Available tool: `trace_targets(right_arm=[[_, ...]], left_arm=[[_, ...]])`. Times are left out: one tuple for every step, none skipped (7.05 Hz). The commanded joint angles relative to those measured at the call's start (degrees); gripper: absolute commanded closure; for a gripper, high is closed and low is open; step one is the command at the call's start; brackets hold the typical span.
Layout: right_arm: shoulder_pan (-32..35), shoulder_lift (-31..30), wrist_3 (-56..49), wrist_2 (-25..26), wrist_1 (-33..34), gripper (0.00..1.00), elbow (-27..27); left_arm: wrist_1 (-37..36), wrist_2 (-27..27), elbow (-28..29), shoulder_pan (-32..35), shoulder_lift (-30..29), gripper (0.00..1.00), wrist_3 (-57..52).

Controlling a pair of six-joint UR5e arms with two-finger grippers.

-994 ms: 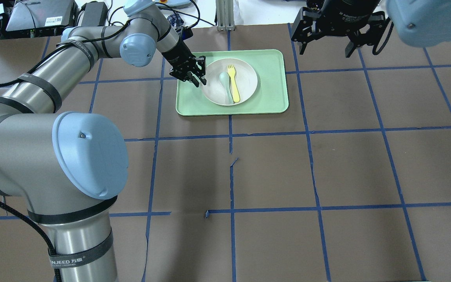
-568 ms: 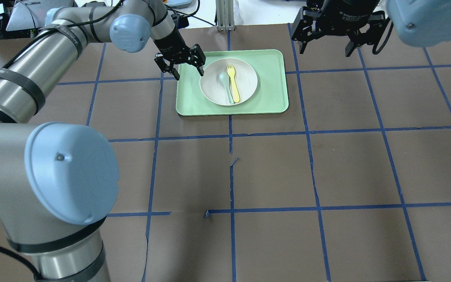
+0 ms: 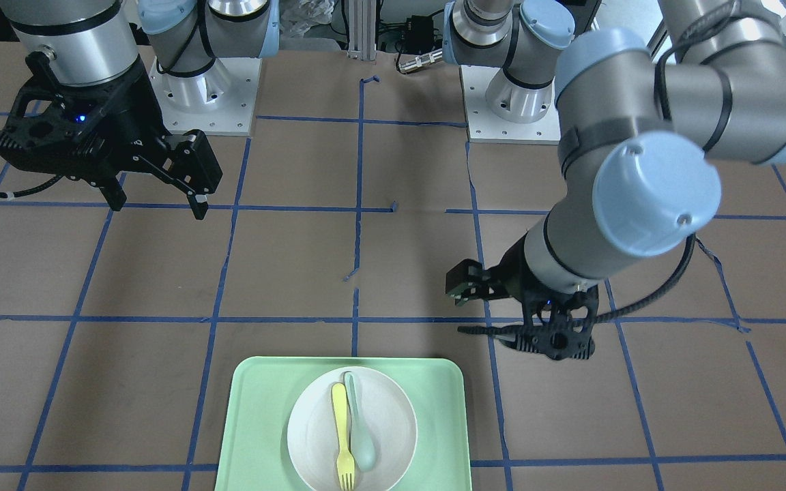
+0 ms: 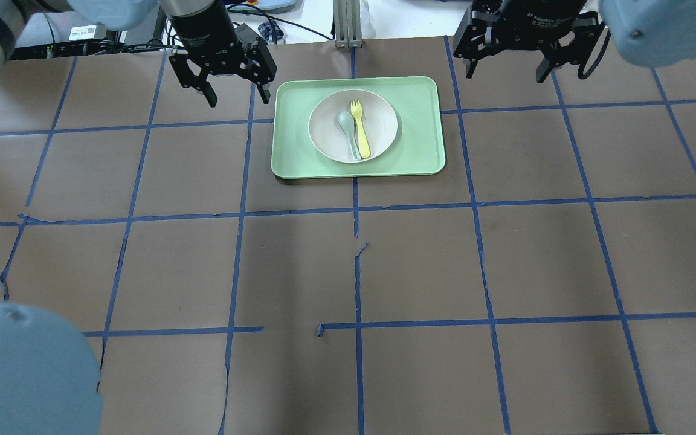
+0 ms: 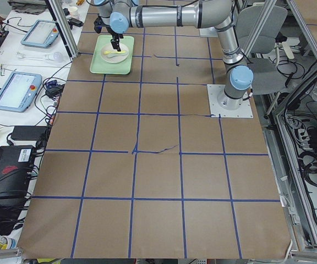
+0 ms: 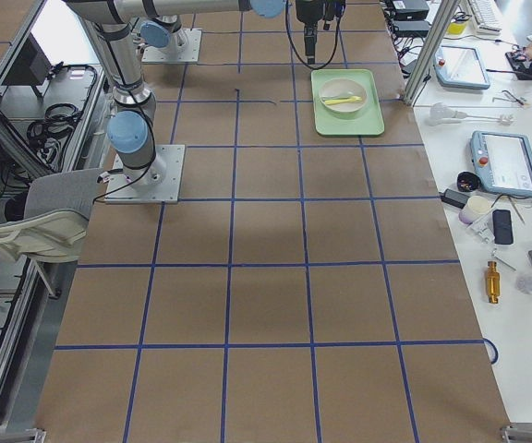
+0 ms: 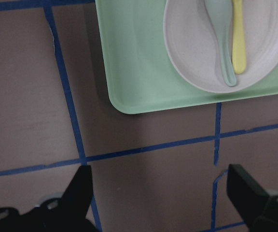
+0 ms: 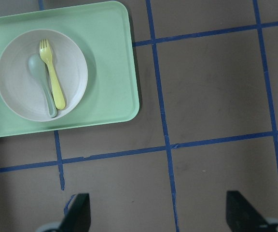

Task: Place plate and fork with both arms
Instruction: 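Open the left gripper and lift it away from the plate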

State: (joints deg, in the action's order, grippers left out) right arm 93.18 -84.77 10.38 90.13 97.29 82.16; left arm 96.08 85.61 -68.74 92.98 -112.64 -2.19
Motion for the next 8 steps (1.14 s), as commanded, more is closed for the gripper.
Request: trace_targets(right_arm=[[0.16, 3.18, -0.71, -0.39, 0.44, 0.00, -2.25], [0.86, 8.43, -1.15, -0.57, 0.44, 0.00, -6.53], [2.17, 14.74, -1.15, -0.75, 0.53, 0.00, -11.18], [3.31, 20.29, -1.24, -2.05, 3.58, 0.00, -13.41], [4.37, 25.39, -1.15, -2.33, 9.52, 0.00, -13.43], [6.03, 30.58, -0.37, -1.63, 15.94, 0.01, -13.43], [7.18, 34.54, 0.34, -1.28, 19.83, 0.05, -13.52], [8.41, 36.67, 0.69, -0.75, 20.82, 0.32, -13.52]], left_arm=[[3.93, 4.22, -4.02, -0.52, 10.20, 0.00, 0.61], [3.85, 4.91, -4.81, -2.00, 11.90, 0.00, 0.35], [2.98, 5.01, -6.65, -3.50, 12.87, 0.00, -0.17], [0.80, 5.18, -10.06, -3.77, 13.75, 0.00, 0.08], [1.04, 5.09, -13.05, -4.04, 15.85, 0.00, 0.87], [-0.53, 4.40, -14.30, -3.69, 16.57, 0.00, 0.96], [-0.98, 4.48, -14.40, -3.69, 16.57, 0.00, 0.88], [-0.90, 4.30, -14.49, -3.60, 17.01, 0.00, 0.88]])
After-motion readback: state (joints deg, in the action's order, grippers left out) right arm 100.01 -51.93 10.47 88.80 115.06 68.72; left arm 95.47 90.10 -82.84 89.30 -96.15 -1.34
